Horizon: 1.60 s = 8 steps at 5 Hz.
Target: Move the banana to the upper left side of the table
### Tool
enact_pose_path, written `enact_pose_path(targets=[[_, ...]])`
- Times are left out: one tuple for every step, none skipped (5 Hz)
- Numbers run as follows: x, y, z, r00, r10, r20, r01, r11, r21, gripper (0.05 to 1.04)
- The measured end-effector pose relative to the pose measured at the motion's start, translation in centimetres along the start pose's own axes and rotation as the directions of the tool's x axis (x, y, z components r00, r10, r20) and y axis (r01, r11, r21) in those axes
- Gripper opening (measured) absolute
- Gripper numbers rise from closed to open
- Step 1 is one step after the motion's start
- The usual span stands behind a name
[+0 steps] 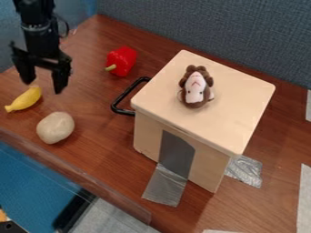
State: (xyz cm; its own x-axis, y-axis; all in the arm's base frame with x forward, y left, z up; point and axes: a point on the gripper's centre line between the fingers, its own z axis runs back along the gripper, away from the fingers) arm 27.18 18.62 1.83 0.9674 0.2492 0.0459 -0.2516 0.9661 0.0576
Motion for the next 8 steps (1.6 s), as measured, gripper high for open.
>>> enact_pose_path(targets=[[-1.3,0.7,-0.5,0.999,0.011,-0.037,-0.010,1.000,0.027,0.999],[-2.8,1.3,-1.2,0.997,0.019,-0.077,-0.015,0.999,0.050,0.999],[-3.0,1.4,-1.9,0.995,0.034,-0.097,-0.028,0.998,0.053,0.940],[-3.2,1.2,-2.3,0.992,0.033,-0.121,-0.027,0.998,0.054,0.648],[-2.9,1.2,-2.3,0.993,0.029,-0.112,-0.023,0.998,0.056,0.368],[-2.9,1.2,-2.3,0.993,0.033,-0.112,-0.027,0.998,0.056,0.336],[-2.9,1.2,-1.8,0.990,0.038,-0.138,-0.029,0.997,0.070,0.336],[1.3,1.3,1.3,0.996,0.045,-0.073,-0.036,0.991,0.125,0.336]])
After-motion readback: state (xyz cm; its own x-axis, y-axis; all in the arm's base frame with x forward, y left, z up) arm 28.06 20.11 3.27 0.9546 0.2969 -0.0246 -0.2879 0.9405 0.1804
